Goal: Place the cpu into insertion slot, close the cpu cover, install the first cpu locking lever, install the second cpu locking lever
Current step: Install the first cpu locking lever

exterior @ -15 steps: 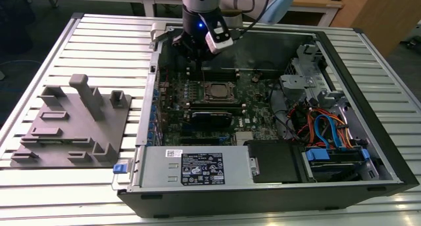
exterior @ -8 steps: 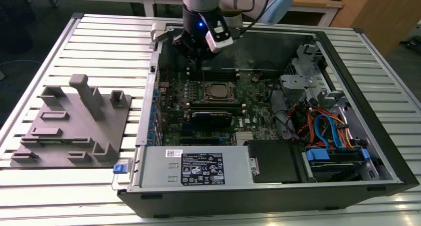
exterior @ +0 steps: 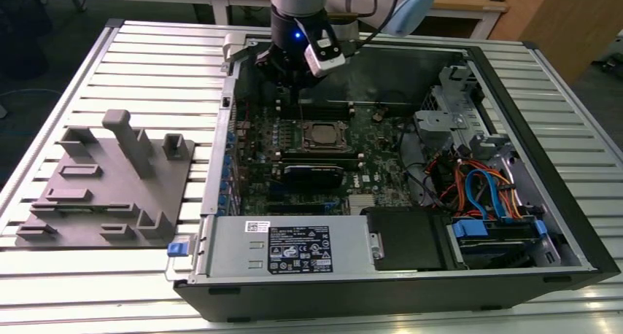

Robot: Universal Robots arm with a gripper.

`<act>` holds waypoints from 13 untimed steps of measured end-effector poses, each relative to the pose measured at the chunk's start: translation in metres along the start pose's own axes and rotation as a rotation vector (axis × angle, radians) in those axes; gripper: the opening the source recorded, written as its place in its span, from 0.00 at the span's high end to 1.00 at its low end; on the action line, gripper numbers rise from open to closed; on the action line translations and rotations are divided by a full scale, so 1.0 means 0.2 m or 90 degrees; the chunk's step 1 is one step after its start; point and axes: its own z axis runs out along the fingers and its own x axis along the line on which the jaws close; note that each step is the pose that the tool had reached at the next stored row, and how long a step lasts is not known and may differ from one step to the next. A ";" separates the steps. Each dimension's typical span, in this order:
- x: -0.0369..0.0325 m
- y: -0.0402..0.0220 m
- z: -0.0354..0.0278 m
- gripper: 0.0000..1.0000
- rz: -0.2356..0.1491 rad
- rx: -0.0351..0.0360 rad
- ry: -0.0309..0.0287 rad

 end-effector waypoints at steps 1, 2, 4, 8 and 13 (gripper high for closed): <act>-0.002 0.001 0.000 0.90 0.000 -0.0001 -0.0001; -0.006 0.001 0.000 0.90 0.000 -0.0001 -0.0001; -0.014 0.002 0.000 0.90 0.000 -0.0001 -0.0001; -0.032 0.002 0.000 0.90 0.000 0.0000 0.0000; -0.047 0.003 0.001 0.90 0.000 -0.0001 0.0000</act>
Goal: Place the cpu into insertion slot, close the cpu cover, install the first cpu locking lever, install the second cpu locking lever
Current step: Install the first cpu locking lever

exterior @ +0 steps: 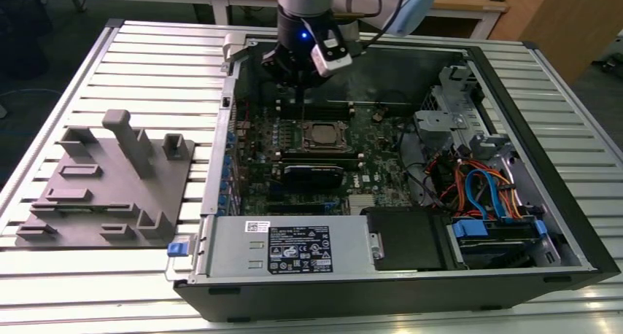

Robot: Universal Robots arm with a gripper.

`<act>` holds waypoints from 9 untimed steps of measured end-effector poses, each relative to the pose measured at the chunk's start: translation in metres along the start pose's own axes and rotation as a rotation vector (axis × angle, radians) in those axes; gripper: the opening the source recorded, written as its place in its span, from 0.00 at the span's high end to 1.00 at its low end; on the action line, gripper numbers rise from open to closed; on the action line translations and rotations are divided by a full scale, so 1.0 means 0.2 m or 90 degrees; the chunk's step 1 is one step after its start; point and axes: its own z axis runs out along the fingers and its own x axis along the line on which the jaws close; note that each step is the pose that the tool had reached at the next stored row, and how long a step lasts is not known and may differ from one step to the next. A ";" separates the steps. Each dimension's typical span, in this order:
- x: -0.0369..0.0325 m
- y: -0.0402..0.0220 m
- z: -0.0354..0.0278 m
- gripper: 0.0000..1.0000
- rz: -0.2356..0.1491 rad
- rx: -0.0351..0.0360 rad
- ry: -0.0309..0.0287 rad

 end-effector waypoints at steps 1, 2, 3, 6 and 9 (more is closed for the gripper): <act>-0.003 0.000 0.000 0.90 0.000 0.0000 0.0000; -0.006 0.000 0.000 0.90 0.000 0.0000 0.0000; -0.006 0.000 0.000 0.90 0.000 0.0000 0.0000; -0.011 0.000 0.000 0.90 0.000 0.0000 0.0001; -0.011 0.000 0.000 0.90 0.000 0.0000 0.0000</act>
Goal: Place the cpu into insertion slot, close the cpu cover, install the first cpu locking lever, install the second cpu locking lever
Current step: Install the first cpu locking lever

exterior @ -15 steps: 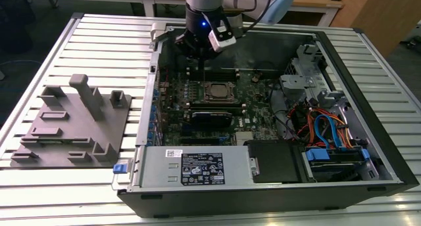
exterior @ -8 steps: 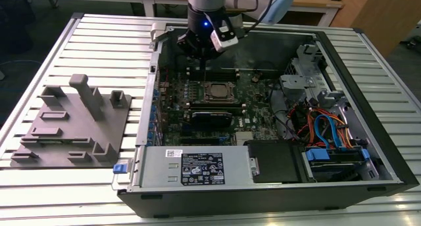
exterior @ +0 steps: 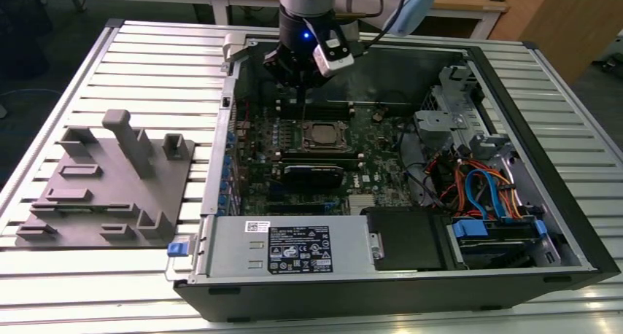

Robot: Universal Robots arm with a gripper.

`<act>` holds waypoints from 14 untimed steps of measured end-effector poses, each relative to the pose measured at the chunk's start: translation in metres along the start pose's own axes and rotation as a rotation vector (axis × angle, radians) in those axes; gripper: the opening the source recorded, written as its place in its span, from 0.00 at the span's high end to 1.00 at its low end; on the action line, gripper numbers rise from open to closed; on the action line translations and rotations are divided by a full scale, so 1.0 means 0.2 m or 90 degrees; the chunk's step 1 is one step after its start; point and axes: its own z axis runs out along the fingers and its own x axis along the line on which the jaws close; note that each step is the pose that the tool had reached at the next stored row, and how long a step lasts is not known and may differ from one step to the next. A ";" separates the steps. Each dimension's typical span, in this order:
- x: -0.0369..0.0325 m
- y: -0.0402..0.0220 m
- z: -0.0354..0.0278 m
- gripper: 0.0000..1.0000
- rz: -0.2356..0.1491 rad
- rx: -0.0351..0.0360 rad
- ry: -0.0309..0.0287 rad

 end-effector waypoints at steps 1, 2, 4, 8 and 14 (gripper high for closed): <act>0.000 0.000 0.000 0.90 0.000 0.0000 0.0000; 0.000 0.000 0.000 0.90 0.000 0.0000 0.0000; -0.001 0.000 0.000 0.90 0.000 0.0000 0.0000; -0.017 0.000 0.001 0.90 0.000 0.0000 0.0000; -0.036 0.001 0.001 0.90 0.000 0.0000 0.0000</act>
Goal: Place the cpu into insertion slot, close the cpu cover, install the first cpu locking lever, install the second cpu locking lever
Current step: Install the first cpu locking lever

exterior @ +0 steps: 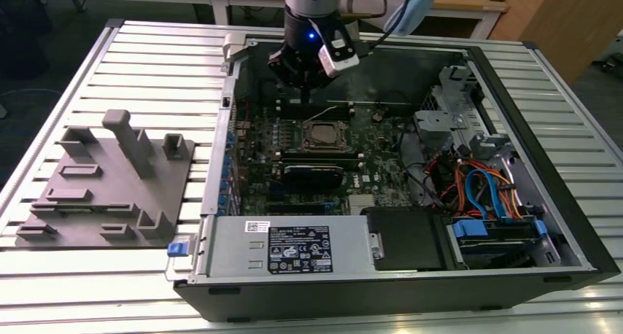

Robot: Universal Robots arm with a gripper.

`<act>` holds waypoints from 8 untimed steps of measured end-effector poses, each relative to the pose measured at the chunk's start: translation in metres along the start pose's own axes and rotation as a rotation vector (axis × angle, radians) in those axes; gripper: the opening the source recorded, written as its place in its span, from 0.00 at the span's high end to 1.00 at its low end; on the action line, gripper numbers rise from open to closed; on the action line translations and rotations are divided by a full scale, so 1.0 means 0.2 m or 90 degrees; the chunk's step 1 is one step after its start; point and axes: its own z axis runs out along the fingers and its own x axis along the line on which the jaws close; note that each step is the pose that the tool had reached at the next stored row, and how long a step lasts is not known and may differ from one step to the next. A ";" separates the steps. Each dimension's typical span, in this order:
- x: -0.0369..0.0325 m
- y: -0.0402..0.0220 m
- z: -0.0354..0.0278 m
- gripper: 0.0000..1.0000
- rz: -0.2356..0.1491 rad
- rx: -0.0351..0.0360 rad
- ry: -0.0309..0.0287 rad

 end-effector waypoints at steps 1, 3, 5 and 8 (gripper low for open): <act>-0.003 0.000 0.000 0.90 0.000 0.0000 0.0000; -0.006 0.000 0.001 0.90 0.000 0.0000 0.0000; -0.006 0.000 0.001 0.90 0.000 0.0000 0.0000; -0.006 0.000 0.001 0.90 0.000 0.0000 0.0000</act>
